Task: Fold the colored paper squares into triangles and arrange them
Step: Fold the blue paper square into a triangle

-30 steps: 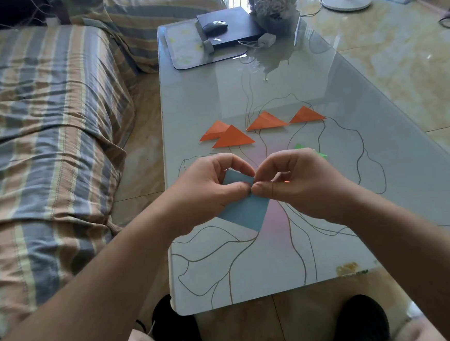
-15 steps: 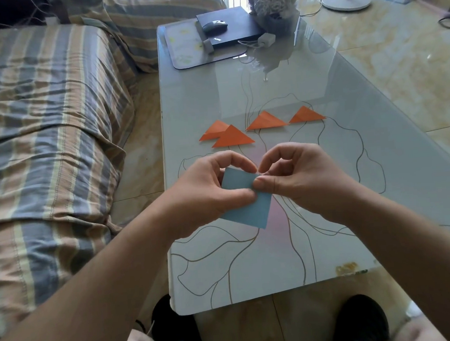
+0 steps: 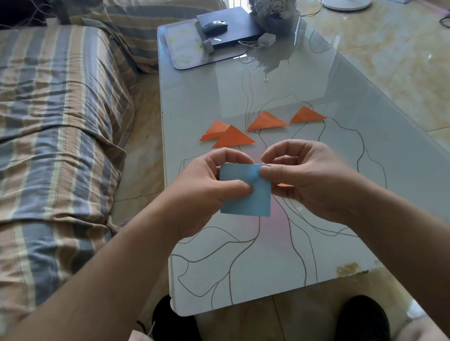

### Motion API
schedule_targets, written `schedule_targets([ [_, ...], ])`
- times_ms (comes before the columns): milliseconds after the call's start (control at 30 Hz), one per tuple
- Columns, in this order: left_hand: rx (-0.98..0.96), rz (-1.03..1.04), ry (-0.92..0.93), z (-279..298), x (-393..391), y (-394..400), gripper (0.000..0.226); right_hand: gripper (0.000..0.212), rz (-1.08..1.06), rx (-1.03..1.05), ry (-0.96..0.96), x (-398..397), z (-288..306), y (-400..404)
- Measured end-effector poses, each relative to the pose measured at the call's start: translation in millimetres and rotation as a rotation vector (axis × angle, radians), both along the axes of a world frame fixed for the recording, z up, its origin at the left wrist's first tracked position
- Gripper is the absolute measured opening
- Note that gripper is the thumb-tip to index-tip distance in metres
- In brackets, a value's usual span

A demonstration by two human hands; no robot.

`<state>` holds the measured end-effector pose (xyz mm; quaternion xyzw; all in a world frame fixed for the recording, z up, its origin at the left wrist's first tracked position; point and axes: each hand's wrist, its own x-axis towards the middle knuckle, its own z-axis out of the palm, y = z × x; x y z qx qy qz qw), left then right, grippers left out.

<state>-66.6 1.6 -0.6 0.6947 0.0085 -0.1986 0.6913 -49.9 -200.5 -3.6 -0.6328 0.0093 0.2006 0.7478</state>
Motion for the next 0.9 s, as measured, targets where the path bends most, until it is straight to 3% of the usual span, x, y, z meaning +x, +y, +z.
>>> schedule_targets([
  [233, 0.064, 0.0, -0.052, 0, -3, -2, 0.026, 0.016, -0.056, -0.045, -0.002, -1, -2, 3],
  [467, 0.097, 0.121, -0.113, -1, -4, -7, 0.017, 0.03, -0.052, -0.024, -0.016, -3, 0, 4],
  [733, -0.057, 0.173, 0.061, -5, -4, -13, 0.003, 0.027, -0.003, 0.038, -0.005, -4, 0, 2],
  [900, -0.14, 0.192, 0.122, -1, -6, -14, 0.011, 0.027, -0.005, 0.096, 0.045, -3, 1, 1],
])
